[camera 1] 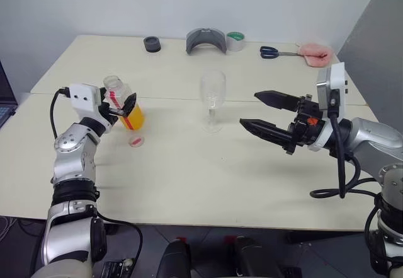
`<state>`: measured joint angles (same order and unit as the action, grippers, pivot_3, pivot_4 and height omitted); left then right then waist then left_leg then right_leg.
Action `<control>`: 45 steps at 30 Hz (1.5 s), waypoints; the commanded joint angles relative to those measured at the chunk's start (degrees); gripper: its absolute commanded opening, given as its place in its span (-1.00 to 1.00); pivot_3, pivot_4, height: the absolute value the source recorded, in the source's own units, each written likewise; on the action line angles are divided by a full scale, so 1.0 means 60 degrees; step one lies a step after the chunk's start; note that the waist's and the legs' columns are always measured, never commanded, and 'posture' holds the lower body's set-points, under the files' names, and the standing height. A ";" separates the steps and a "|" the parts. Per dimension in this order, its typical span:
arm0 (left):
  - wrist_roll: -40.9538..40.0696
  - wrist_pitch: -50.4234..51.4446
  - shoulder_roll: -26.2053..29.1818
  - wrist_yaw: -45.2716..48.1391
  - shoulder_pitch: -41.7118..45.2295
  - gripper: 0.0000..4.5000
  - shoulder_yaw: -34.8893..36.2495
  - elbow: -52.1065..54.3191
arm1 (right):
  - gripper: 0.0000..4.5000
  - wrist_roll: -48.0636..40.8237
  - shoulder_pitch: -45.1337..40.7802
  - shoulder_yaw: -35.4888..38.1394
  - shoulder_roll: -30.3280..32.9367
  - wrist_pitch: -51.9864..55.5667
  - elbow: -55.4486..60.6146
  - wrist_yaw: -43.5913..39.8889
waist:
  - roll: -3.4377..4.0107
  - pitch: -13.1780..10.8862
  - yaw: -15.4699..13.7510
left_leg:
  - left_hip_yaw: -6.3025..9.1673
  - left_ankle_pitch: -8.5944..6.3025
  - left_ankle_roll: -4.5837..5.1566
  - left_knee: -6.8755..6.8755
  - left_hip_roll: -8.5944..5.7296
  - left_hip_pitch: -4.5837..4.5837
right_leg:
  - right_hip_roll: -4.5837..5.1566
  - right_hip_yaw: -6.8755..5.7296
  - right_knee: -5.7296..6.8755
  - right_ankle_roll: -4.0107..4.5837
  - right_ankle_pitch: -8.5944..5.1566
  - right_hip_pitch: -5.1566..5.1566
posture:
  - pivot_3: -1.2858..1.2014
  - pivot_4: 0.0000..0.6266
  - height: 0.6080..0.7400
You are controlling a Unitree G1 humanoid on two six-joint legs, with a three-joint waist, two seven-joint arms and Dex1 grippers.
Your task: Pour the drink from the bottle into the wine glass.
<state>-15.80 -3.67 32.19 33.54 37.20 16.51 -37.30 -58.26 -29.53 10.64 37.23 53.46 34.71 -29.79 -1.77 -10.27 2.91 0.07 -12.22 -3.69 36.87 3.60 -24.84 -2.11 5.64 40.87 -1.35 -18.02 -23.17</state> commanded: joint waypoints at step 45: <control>0.0406 -0.1346 -0.0273 -0.0066 -0.0021 0.99 -0.0124 -0.1413 | 1.00 -0.0009 0.0197 0.0014 0.0090 -0.0605 0.0197 0.0545 | -0.0002 0.0001 -0.0024 | 0.0003 0.0000 0.0000 0.0004 0.0000 -0.0003 | 0.0000 -0.0003 0.0003 0.0001 0.0001 0.0001 | 0.03 -0.52 1.00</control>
<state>-13.76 -10.37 30.45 33.17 36.21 15.69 -45.68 -56.85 -27.66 9.94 37.69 49.93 34.65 -26.98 -1.77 -10.27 2.77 0.08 -12.22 -3.69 36.89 3.60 -24.85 -2.11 5.62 40.89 -1.34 -18.01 -23.17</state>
